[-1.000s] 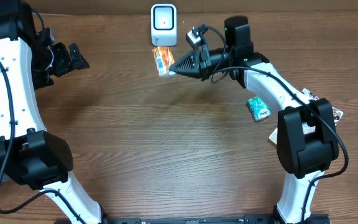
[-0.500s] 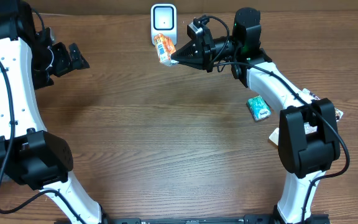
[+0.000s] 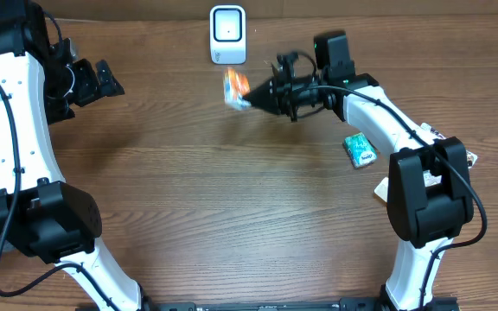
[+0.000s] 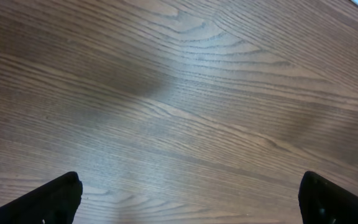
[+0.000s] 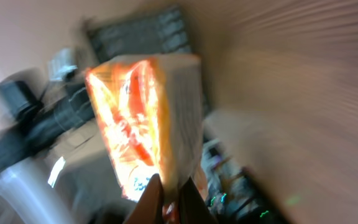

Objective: Scan the item barcode
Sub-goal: 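Raise the orange pack with the right gripper up to the scanner, then hold the orange pack against the scanner window with the right gripper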

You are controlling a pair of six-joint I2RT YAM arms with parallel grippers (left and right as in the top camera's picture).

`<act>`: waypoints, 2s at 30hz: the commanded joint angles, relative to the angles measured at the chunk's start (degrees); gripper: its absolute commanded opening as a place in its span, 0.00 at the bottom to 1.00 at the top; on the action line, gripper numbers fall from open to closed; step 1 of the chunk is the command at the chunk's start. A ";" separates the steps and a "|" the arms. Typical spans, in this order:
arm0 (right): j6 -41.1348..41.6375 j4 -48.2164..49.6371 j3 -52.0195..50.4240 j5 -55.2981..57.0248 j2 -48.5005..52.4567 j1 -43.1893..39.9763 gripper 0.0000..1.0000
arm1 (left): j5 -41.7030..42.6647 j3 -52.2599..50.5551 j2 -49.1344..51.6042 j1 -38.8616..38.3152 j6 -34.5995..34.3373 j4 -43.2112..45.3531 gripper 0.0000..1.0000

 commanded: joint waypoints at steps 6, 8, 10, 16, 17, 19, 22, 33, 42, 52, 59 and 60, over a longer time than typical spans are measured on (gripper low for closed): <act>-20.59 -15.85 3.06 27.93 -1.46 1.18 0.04 | -0.20 0.79 -0.72 0.20 -0.35 0.07 1.00; -22.53 -20.72 7.21 33.99 -1.46 1.70 0.04 | -0.17 0.79 -0.72 0.20 -0.35 0.07 1.00; -23.58 -27.10 13.64 45.22 -1.46 3.10 0.04 | -0.20 0.79 -0.72 0.20 -0.35 0.07 1.00; -27.93 -35.74 33.81 78.93 -1.46 10.71 0.04 | -0.20 0.79 -0.72 0.20 -0.35 0.07 1.00; -29.35 -34.21 35.71 85.83 -1.46 12.48 0.04 | -0.17 0.79 -0.72 0.20 -0.35 0.07 0.99; -34.14 -27.50 37.00 97.70 -1.46 15.91 0.04 | -0.20 0.79 -0.72 0.20 -0.35 0.07 1.00; -43.89 -15.39 36.96 108.56 -0.42 20.04 0.04 | -0.20 0.79 -0.72 0.20 -0.35 0.09 1.00; -87.76 21.70 36.92 111.12 14.69 22.53 0.04 | -0.20 0.79 -0.72 0.20 -0.35 0.07 1.00; -104.13 24.74 36.89 103.49 25.24 20.15 0.04 | -0.20 0.79 -0.72 0.20 -0.35 0.07 1.00; -104.91 23.80 36.68 103.14 27.02 20.17 0.04 | -0.20 0.79 -0.72 0.20 -0.35 0.07 0.99; -99.95 22.25 36.52 102.66 27.52 19.12 0.04 | -0.20 0.79 -0.72 0.20 -0.35 0.07 1.00; -99.95 22.25 36.52 102.53 27.65 18.88 0.04 | -0.20 0.79 -0.72 0.20 -0.35 0.07 0.99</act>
